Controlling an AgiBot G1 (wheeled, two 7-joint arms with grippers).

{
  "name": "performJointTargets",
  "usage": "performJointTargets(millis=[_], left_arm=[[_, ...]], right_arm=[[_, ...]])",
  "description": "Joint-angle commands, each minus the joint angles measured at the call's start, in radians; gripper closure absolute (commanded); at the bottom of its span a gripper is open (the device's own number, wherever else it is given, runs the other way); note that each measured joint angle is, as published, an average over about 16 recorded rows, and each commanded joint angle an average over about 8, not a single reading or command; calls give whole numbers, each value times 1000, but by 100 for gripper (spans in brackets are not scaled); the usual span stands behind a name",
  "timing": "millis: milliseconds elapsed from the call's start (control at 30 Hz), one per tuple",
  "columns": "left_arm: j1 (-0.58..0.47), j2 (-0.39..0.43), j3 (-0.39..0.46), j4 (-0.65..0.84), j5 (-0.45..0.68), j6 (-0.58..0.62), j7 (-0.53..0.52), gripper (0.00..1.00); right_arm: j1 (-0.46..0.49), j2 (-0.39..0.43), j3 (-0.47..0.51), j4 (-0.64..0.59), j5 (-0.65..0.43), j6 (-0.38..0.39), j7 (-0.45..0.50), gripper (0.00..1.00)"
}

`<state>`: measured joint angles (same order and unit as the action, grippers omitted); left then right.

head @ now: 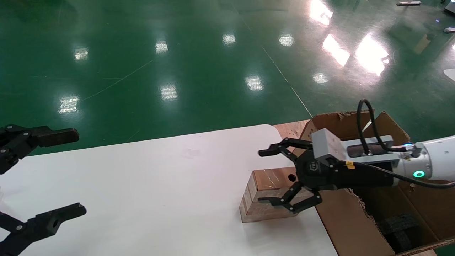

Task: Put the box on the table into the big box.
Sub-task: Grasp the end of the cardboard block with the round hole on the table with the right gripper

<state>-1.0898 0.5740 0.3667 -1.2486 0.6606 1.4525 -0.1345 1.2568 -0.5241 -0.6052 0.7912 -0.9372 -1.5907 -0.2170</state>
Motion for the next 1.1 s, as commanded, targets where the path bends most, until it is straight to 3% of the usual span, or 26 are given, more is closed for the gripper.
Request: performJointTargets(millis=[33, 633, 1100], left_arm=[[0, 0, 0, 0, 0, 0, 0, 0], [0, 0, 0, 0, 0, 0, 0, 0], [0, 0, 0, 0, 0, 0, 0, 0]], right_arm=[[13, 11, -25, -22, 0, 0, -18, 0], [106, -29, -154, -260, 26, 5, -135, 0], [128, -24, -247, -317, 60, 0, -161, 0]])
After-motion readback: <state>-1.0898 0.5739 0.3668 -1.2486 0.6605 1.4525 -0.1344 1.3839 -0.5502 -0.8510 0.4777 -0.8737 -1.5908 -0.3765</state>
